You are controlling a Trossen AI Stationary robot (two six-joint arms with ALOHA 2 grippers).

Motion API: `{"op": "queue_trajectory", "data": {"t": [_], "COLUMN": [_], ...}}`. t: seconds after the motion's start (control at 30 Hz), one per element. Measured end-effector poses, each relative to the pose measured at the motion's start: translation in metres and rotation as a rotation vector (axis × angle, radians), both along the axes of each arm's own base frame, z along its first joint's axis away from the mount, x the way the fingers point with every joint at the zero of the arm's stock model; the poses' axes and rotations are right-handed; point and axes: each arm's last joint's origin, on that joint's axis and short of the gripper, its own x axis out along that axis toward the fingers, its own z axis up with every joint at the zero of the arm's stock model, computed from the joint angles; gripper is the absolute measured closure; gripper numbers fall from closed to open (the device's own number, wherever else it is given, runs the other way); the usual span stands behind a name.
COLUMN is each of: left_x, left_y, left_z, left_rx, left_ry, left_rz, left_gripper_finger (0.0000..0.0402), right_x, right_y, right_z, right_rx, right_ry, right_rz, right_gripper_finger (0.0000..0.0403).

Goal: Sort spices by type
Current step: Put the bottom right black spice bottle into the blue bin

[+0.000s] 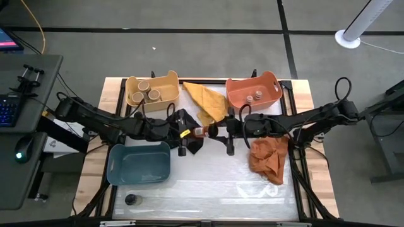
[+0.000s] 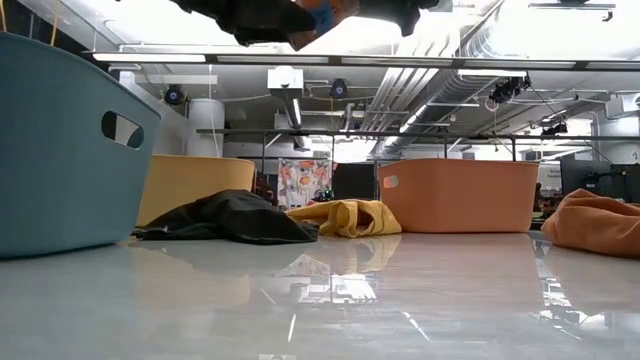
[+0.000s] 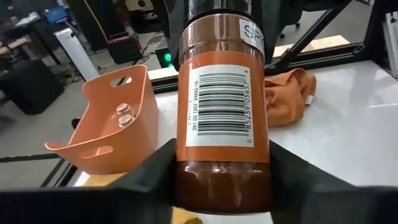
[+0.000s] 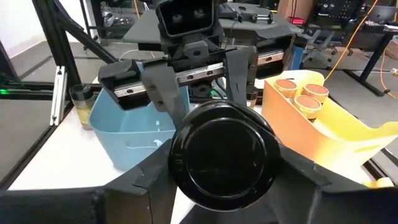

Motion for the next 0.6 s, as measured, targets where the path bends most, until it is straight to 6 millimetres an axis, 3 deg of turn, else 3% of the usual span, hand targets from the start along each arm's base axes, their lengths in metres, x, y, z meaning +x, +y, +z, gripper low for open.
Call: {"op": "queue_trajectory", "data": {"t": [0.17,0.27,0.43,0.6], "left_x": [-0.003,-0.008,-0.012,-0.003], "left_y": [0.001,0.000,-0.004,-0.002], "left_z": [-0.004,-0.007,-0.002,-0.010], "left_rx": [0.040,0.094,0.114,0.080], "left_ry": [0.053,0.116,0.103,0.108], "left_rz": [0.048,0.085,0.080,0.041], "left_gripper_finger": [0.0105,0.0055,0.0038,0.0039], "right_x": [-0.001,-0.003,-0.006,0.006], "right_y": [-0.001,-0.004,-0.015,-0.017], "right_z": [-0.004,-0.009,-0.025,-0.051], "right_rx": [-0.027,-0.059,-0.041,-0.049], "right_ry": [0.036,0.097,0.245,0.362], "right_rz": [-0.030,-0.083,-0.156,-0.143], "right_gripper_finger": [0.0209,0.0209,0.0209,0.0209]}}
